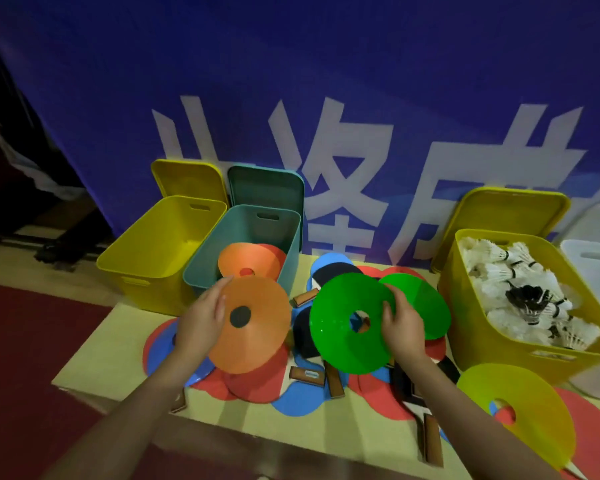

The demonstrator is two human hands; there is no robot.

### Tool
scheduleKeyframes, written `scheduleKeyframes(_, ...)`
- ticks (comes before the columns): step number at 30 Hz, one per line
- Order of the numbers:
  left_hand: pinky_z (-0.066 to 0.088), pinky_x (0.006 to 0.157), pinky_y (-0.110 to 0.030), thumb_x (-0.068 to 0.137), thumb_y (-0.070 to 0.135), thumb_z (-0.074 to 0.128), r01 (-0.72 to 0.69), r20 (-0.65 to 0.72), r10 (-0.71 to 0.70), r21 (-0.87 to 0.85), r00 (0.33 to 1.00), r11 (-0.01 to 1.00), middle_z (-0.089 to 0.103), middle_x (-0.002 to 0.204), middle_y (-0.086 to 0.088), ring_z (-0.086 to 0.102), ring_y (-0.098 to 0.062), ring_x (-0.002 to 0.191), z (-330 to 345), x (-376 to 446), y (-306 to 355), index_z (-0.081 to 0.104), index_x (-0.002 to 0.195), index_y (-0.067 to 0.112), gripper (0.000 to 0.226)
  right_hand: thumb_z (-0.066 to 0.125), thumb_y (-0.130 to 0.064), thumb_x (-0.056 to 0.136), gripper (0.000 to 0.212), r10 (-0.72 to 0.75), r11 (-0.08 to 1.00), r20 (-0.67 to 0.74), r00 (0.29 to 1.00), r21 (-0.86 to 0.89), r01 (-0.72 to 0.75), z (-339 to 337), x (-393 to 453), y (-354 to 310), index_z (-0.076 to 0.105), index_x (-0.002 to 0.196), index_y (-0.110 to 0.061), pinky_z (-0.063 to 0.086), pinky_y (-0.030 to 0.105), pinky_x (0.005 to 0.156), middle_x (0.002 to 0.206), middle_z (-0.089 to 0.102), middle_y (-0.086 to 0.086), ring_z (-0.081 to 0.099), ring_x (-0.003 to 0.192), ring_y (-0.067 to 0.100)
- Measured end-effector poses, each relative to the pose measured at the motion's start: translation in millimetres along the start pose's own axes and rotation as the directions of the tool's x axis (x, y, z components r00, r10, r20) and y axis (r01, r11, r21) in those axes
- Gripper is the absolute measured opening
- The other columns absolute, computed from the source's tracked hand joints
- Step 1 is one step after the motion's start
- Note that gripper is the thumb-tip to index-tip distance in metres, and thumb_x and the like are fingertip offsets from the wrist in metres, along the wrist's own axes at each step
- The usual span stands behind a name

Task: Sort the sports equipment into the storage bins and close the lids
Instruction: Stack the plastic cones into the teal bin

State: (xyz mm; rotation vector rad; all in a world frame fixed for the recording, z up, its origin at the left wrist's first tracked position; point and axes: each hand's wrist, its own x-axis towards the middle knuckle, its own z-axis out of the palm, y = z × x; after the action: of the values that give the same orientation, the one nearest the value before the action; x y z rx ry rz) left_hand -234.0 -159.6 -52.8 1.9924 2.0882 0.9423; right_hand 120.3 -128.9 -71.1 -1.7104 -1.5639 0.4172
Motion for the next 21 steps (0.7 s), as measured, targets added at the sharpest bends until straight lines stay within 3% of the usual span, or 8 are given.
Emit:
scheduleKeyframes(3,0.051,0.083,-0.035,0.098,0.015,0.046,0.056,-0.069,-0.071,-0.201,0.995,0.978,0.057,0.134,0.000,0.058,-0.024,0.114,-1.4,11.9,13.4,0.046,0.138,0.027,0.042,0.053,-0.007,0.093,0.051,0.030,0.993,-0.013,0.999,0.111,-0.028,3.7,-0.2,-15.0,0.044,0.141,-0.021,0.036,0.028,0.057,0.090,0.068,0.010,0.058,0.064,0.024)
scheduleKeyframes(6,0.044,0.091,-0.034,0.098,0.012,0.045,0.148,-0.090,-0.191,-0.350,0.978,0.925,0.055,0.135,-0.004,0.054,-0.024,0.119,-0.3,28.5,19.8,0.049,0.137,0.021,0.040,0.051,-0.001,0.091,0.049,0.073,0.963,-0.033,0.997,0.262,-0.062,9.4,-1.0,-24.7,0.049,0.138,-0.017,0.038,0.016,0.066,0.115,0.066,0.009,0.054,0.076,0.010)
scheduleKeyframes(11,0.041,0.103,-0.043,0.097,0.007,0.041,0.200,-0.097,-0.269,-0.447,0.958,0.872,0.050,0.138,-0.009,0.047,-0.028,0.125,0.2,63.8,14.3,0.047,0.137,0.017,0.041,0.048,-0.002,0.094,0.047,0.235,0.900,0.024,0.972,0.371,-0.227,27.7,4.1,-27.8,0.049,0.133,-0.027,0.039,0.019,0.058,0.107,0.064,0.010,0.046,0.064,0.002)
scheduleKeyframes(13,0.040,0.104,-0.046,0.098,0.007,0.039,0.259,-0.105,-0.341,-0.458,0.934,0.851,0.050,0.138,-0.010,0.046,-0.031,0.125,0.6,79.2,8.6,0.045,0.138,0.018,0.042,0.046,-0.001,0.093,0.048,0.301,0.868,0.026,0.953,0.407,-0.285,36.2,9.8,-34.8,0.048,0.134,-0.025,0.043,0.025,0.063,0.111,0.062,0.010,0.051,0.071,0.008)
scheduleKeyframes(17,0.040,0.100,-0.045,0.097,0.007,0.038,0.387,-0.089,-0.459,-0.413,0.884,0.825,0.050,0.137,-0.016,0.047,-0.038,0.123,2.5,118.7,-8.1,0.039,0.142,0.015,0.046,0.042,0.005,0.090,0.048,0.445,0.794,-0.003,0.895,0.464,-0.393,60.3,27.2,-54.1,0.046,0.135,-0.010,0.044,0.035,0.090,0.126,0.056,0.014,0.055,0.109,0.031)
scheduleKeyframes(21,0.038,0.101,-0.048,0.095,0.005,0.039,0.462,0.000,-0.498,-0.373,0.867,0.805,0.045,0.141,-0.017,0.045,-0.040,0.125,1.3,155.6,-26.8,0.027,0.148,0.015,0.055,0.043,0.005,0.088,0.048,0.483,0.771,-0.023,0.876,0.486,-0.412,88.6,41.9,-73.9,0.047,0.134,-0.007,0.041,0.036,0.094,0.127,0.056,0.016,0.052,0.115,0.034)
